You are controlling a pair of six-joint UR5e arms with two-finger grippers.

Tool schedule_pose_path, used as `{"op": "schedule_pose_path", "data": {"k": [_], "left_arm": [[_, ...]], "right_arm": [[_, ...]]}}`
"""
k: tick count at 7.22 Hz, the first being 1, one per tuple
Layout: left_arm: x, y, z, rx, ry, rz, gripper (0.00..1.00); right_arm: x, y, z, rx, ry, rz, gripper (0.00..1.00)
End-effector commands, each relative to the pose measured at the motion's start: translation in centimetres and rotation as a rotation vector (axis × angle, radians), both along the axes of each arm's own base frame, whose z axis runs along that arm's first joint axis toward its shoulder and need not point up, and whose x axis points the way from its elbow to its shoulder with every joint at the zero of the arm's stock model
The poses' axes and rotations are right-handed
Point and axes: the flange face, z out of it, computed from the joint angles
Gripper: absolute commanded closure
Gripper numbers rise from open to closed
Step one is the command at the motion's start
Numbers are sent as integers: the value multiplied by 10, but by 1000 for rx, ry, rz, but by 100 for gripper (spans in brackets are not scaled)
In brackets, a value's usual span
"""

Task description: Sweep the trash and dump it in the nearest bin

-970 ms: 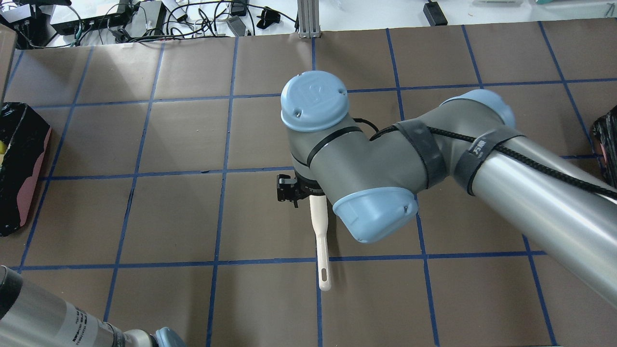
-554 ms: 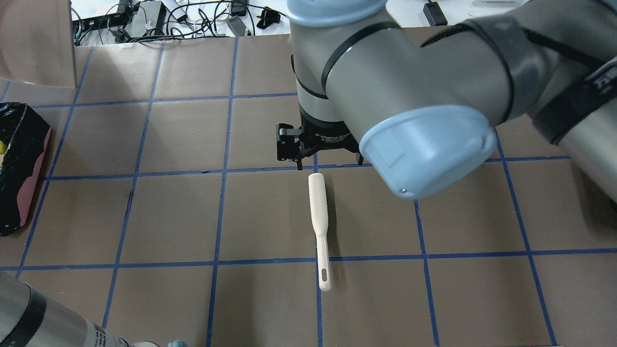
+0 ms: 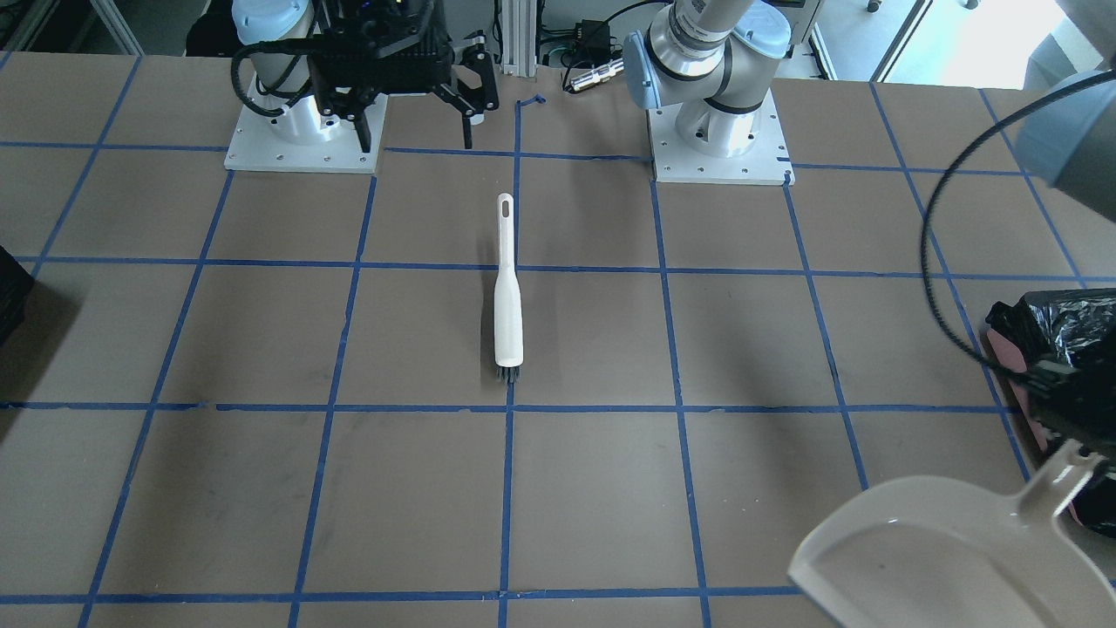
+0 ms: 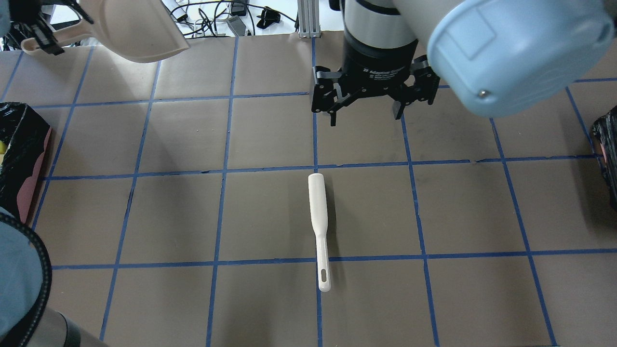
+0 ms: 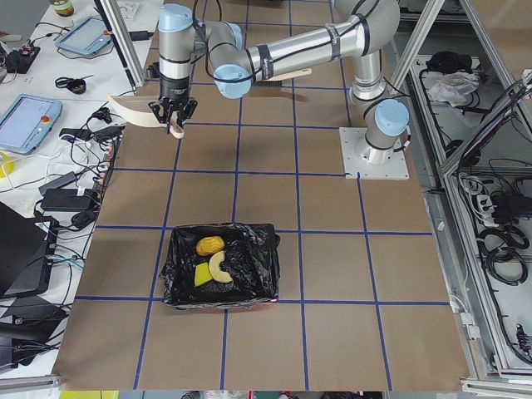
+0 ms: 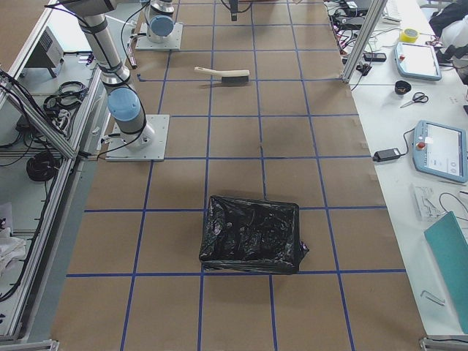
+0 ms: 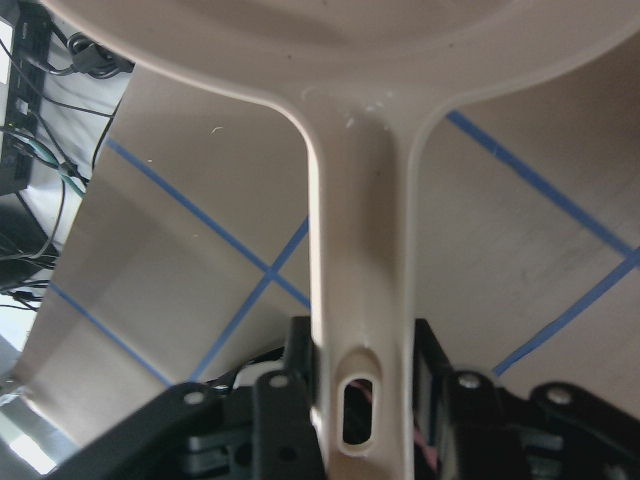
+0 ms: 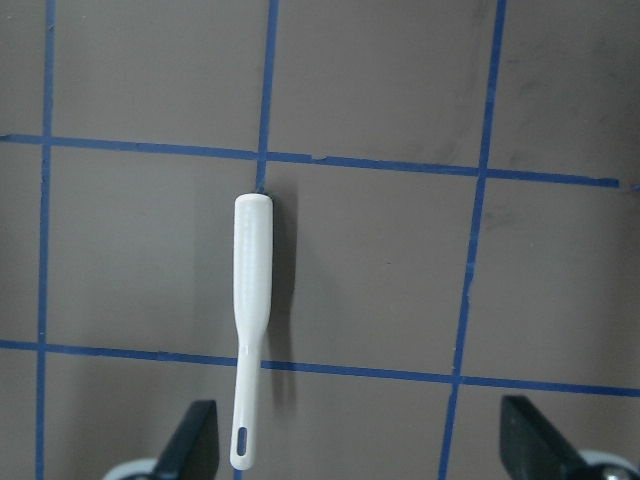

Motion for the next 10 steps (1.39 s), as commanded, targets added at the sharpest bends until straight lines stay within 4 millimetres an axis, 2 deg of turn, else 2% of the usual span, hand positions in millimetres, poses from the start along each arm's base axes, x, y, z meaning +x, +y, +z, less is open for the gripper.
{"op": "schedule_pose_path", "data": {"k": [1,2,3,4,5,6,8,10], "left_arm": [[-97,7,-39,55,231,318,100],[-147,18,-44,71,259,396,100],[-204,31,-61,106,261,482,100],[-252,44,-81,130,265,589,100],[-286,59,-95,158,264,630,100],[-316,76,-107,232,330,692,100],[-338,90,-132,286,325,686,100],[-373,102,-148,310,307,643,100]], "right_arm": [[-63,-18,8,1,13,51,0],[-80,-20,10,6,15,37,0],[-92,-25,8,9,16,72,1],[-105,-30,8,9,20,125,1],[-111,-30,3,22,20,126,3],[-110,-23,5,13,18,108,3],[-110,-22,5,1,17,100,0],[-110,-22,4,4,17,101,0]]}}
